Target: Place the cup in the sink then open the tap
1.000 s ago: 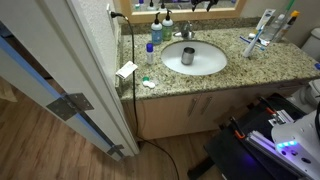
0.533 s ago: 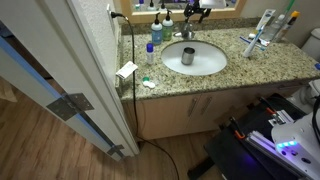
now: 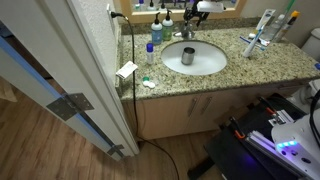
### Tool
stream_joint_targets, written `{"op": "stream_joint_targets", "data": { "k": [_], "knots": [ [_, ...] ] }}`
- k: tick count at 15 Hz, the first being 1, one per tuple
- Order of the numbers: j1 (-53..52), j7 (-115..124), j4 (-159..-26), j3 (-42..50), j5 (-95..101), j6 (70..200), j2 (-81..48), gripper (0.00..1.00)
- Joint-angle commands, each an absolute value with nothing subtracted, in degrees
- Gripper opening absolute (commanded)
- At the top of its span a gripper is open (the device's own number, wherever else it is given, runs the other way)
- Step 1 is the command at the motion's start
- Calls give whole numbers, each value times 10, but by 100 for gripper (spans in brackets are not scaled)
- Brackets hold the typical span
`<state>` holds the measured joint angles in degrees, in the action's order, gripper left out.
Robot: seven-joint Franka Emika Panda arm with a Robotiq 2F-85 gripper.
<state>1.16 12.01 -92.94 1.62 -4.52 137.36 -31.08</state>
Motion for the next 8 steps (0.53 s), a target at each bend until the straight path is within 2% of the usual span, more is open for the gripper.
{"op": "stream_joint_targets", "data": {
  "k": [1, 8],
  "knots": [
    [10, 113, -928, 19, -47, 1374, -312, 53],
    [9, 119, -937, 21, -47, 1388, -306, 5]
  ]
}}
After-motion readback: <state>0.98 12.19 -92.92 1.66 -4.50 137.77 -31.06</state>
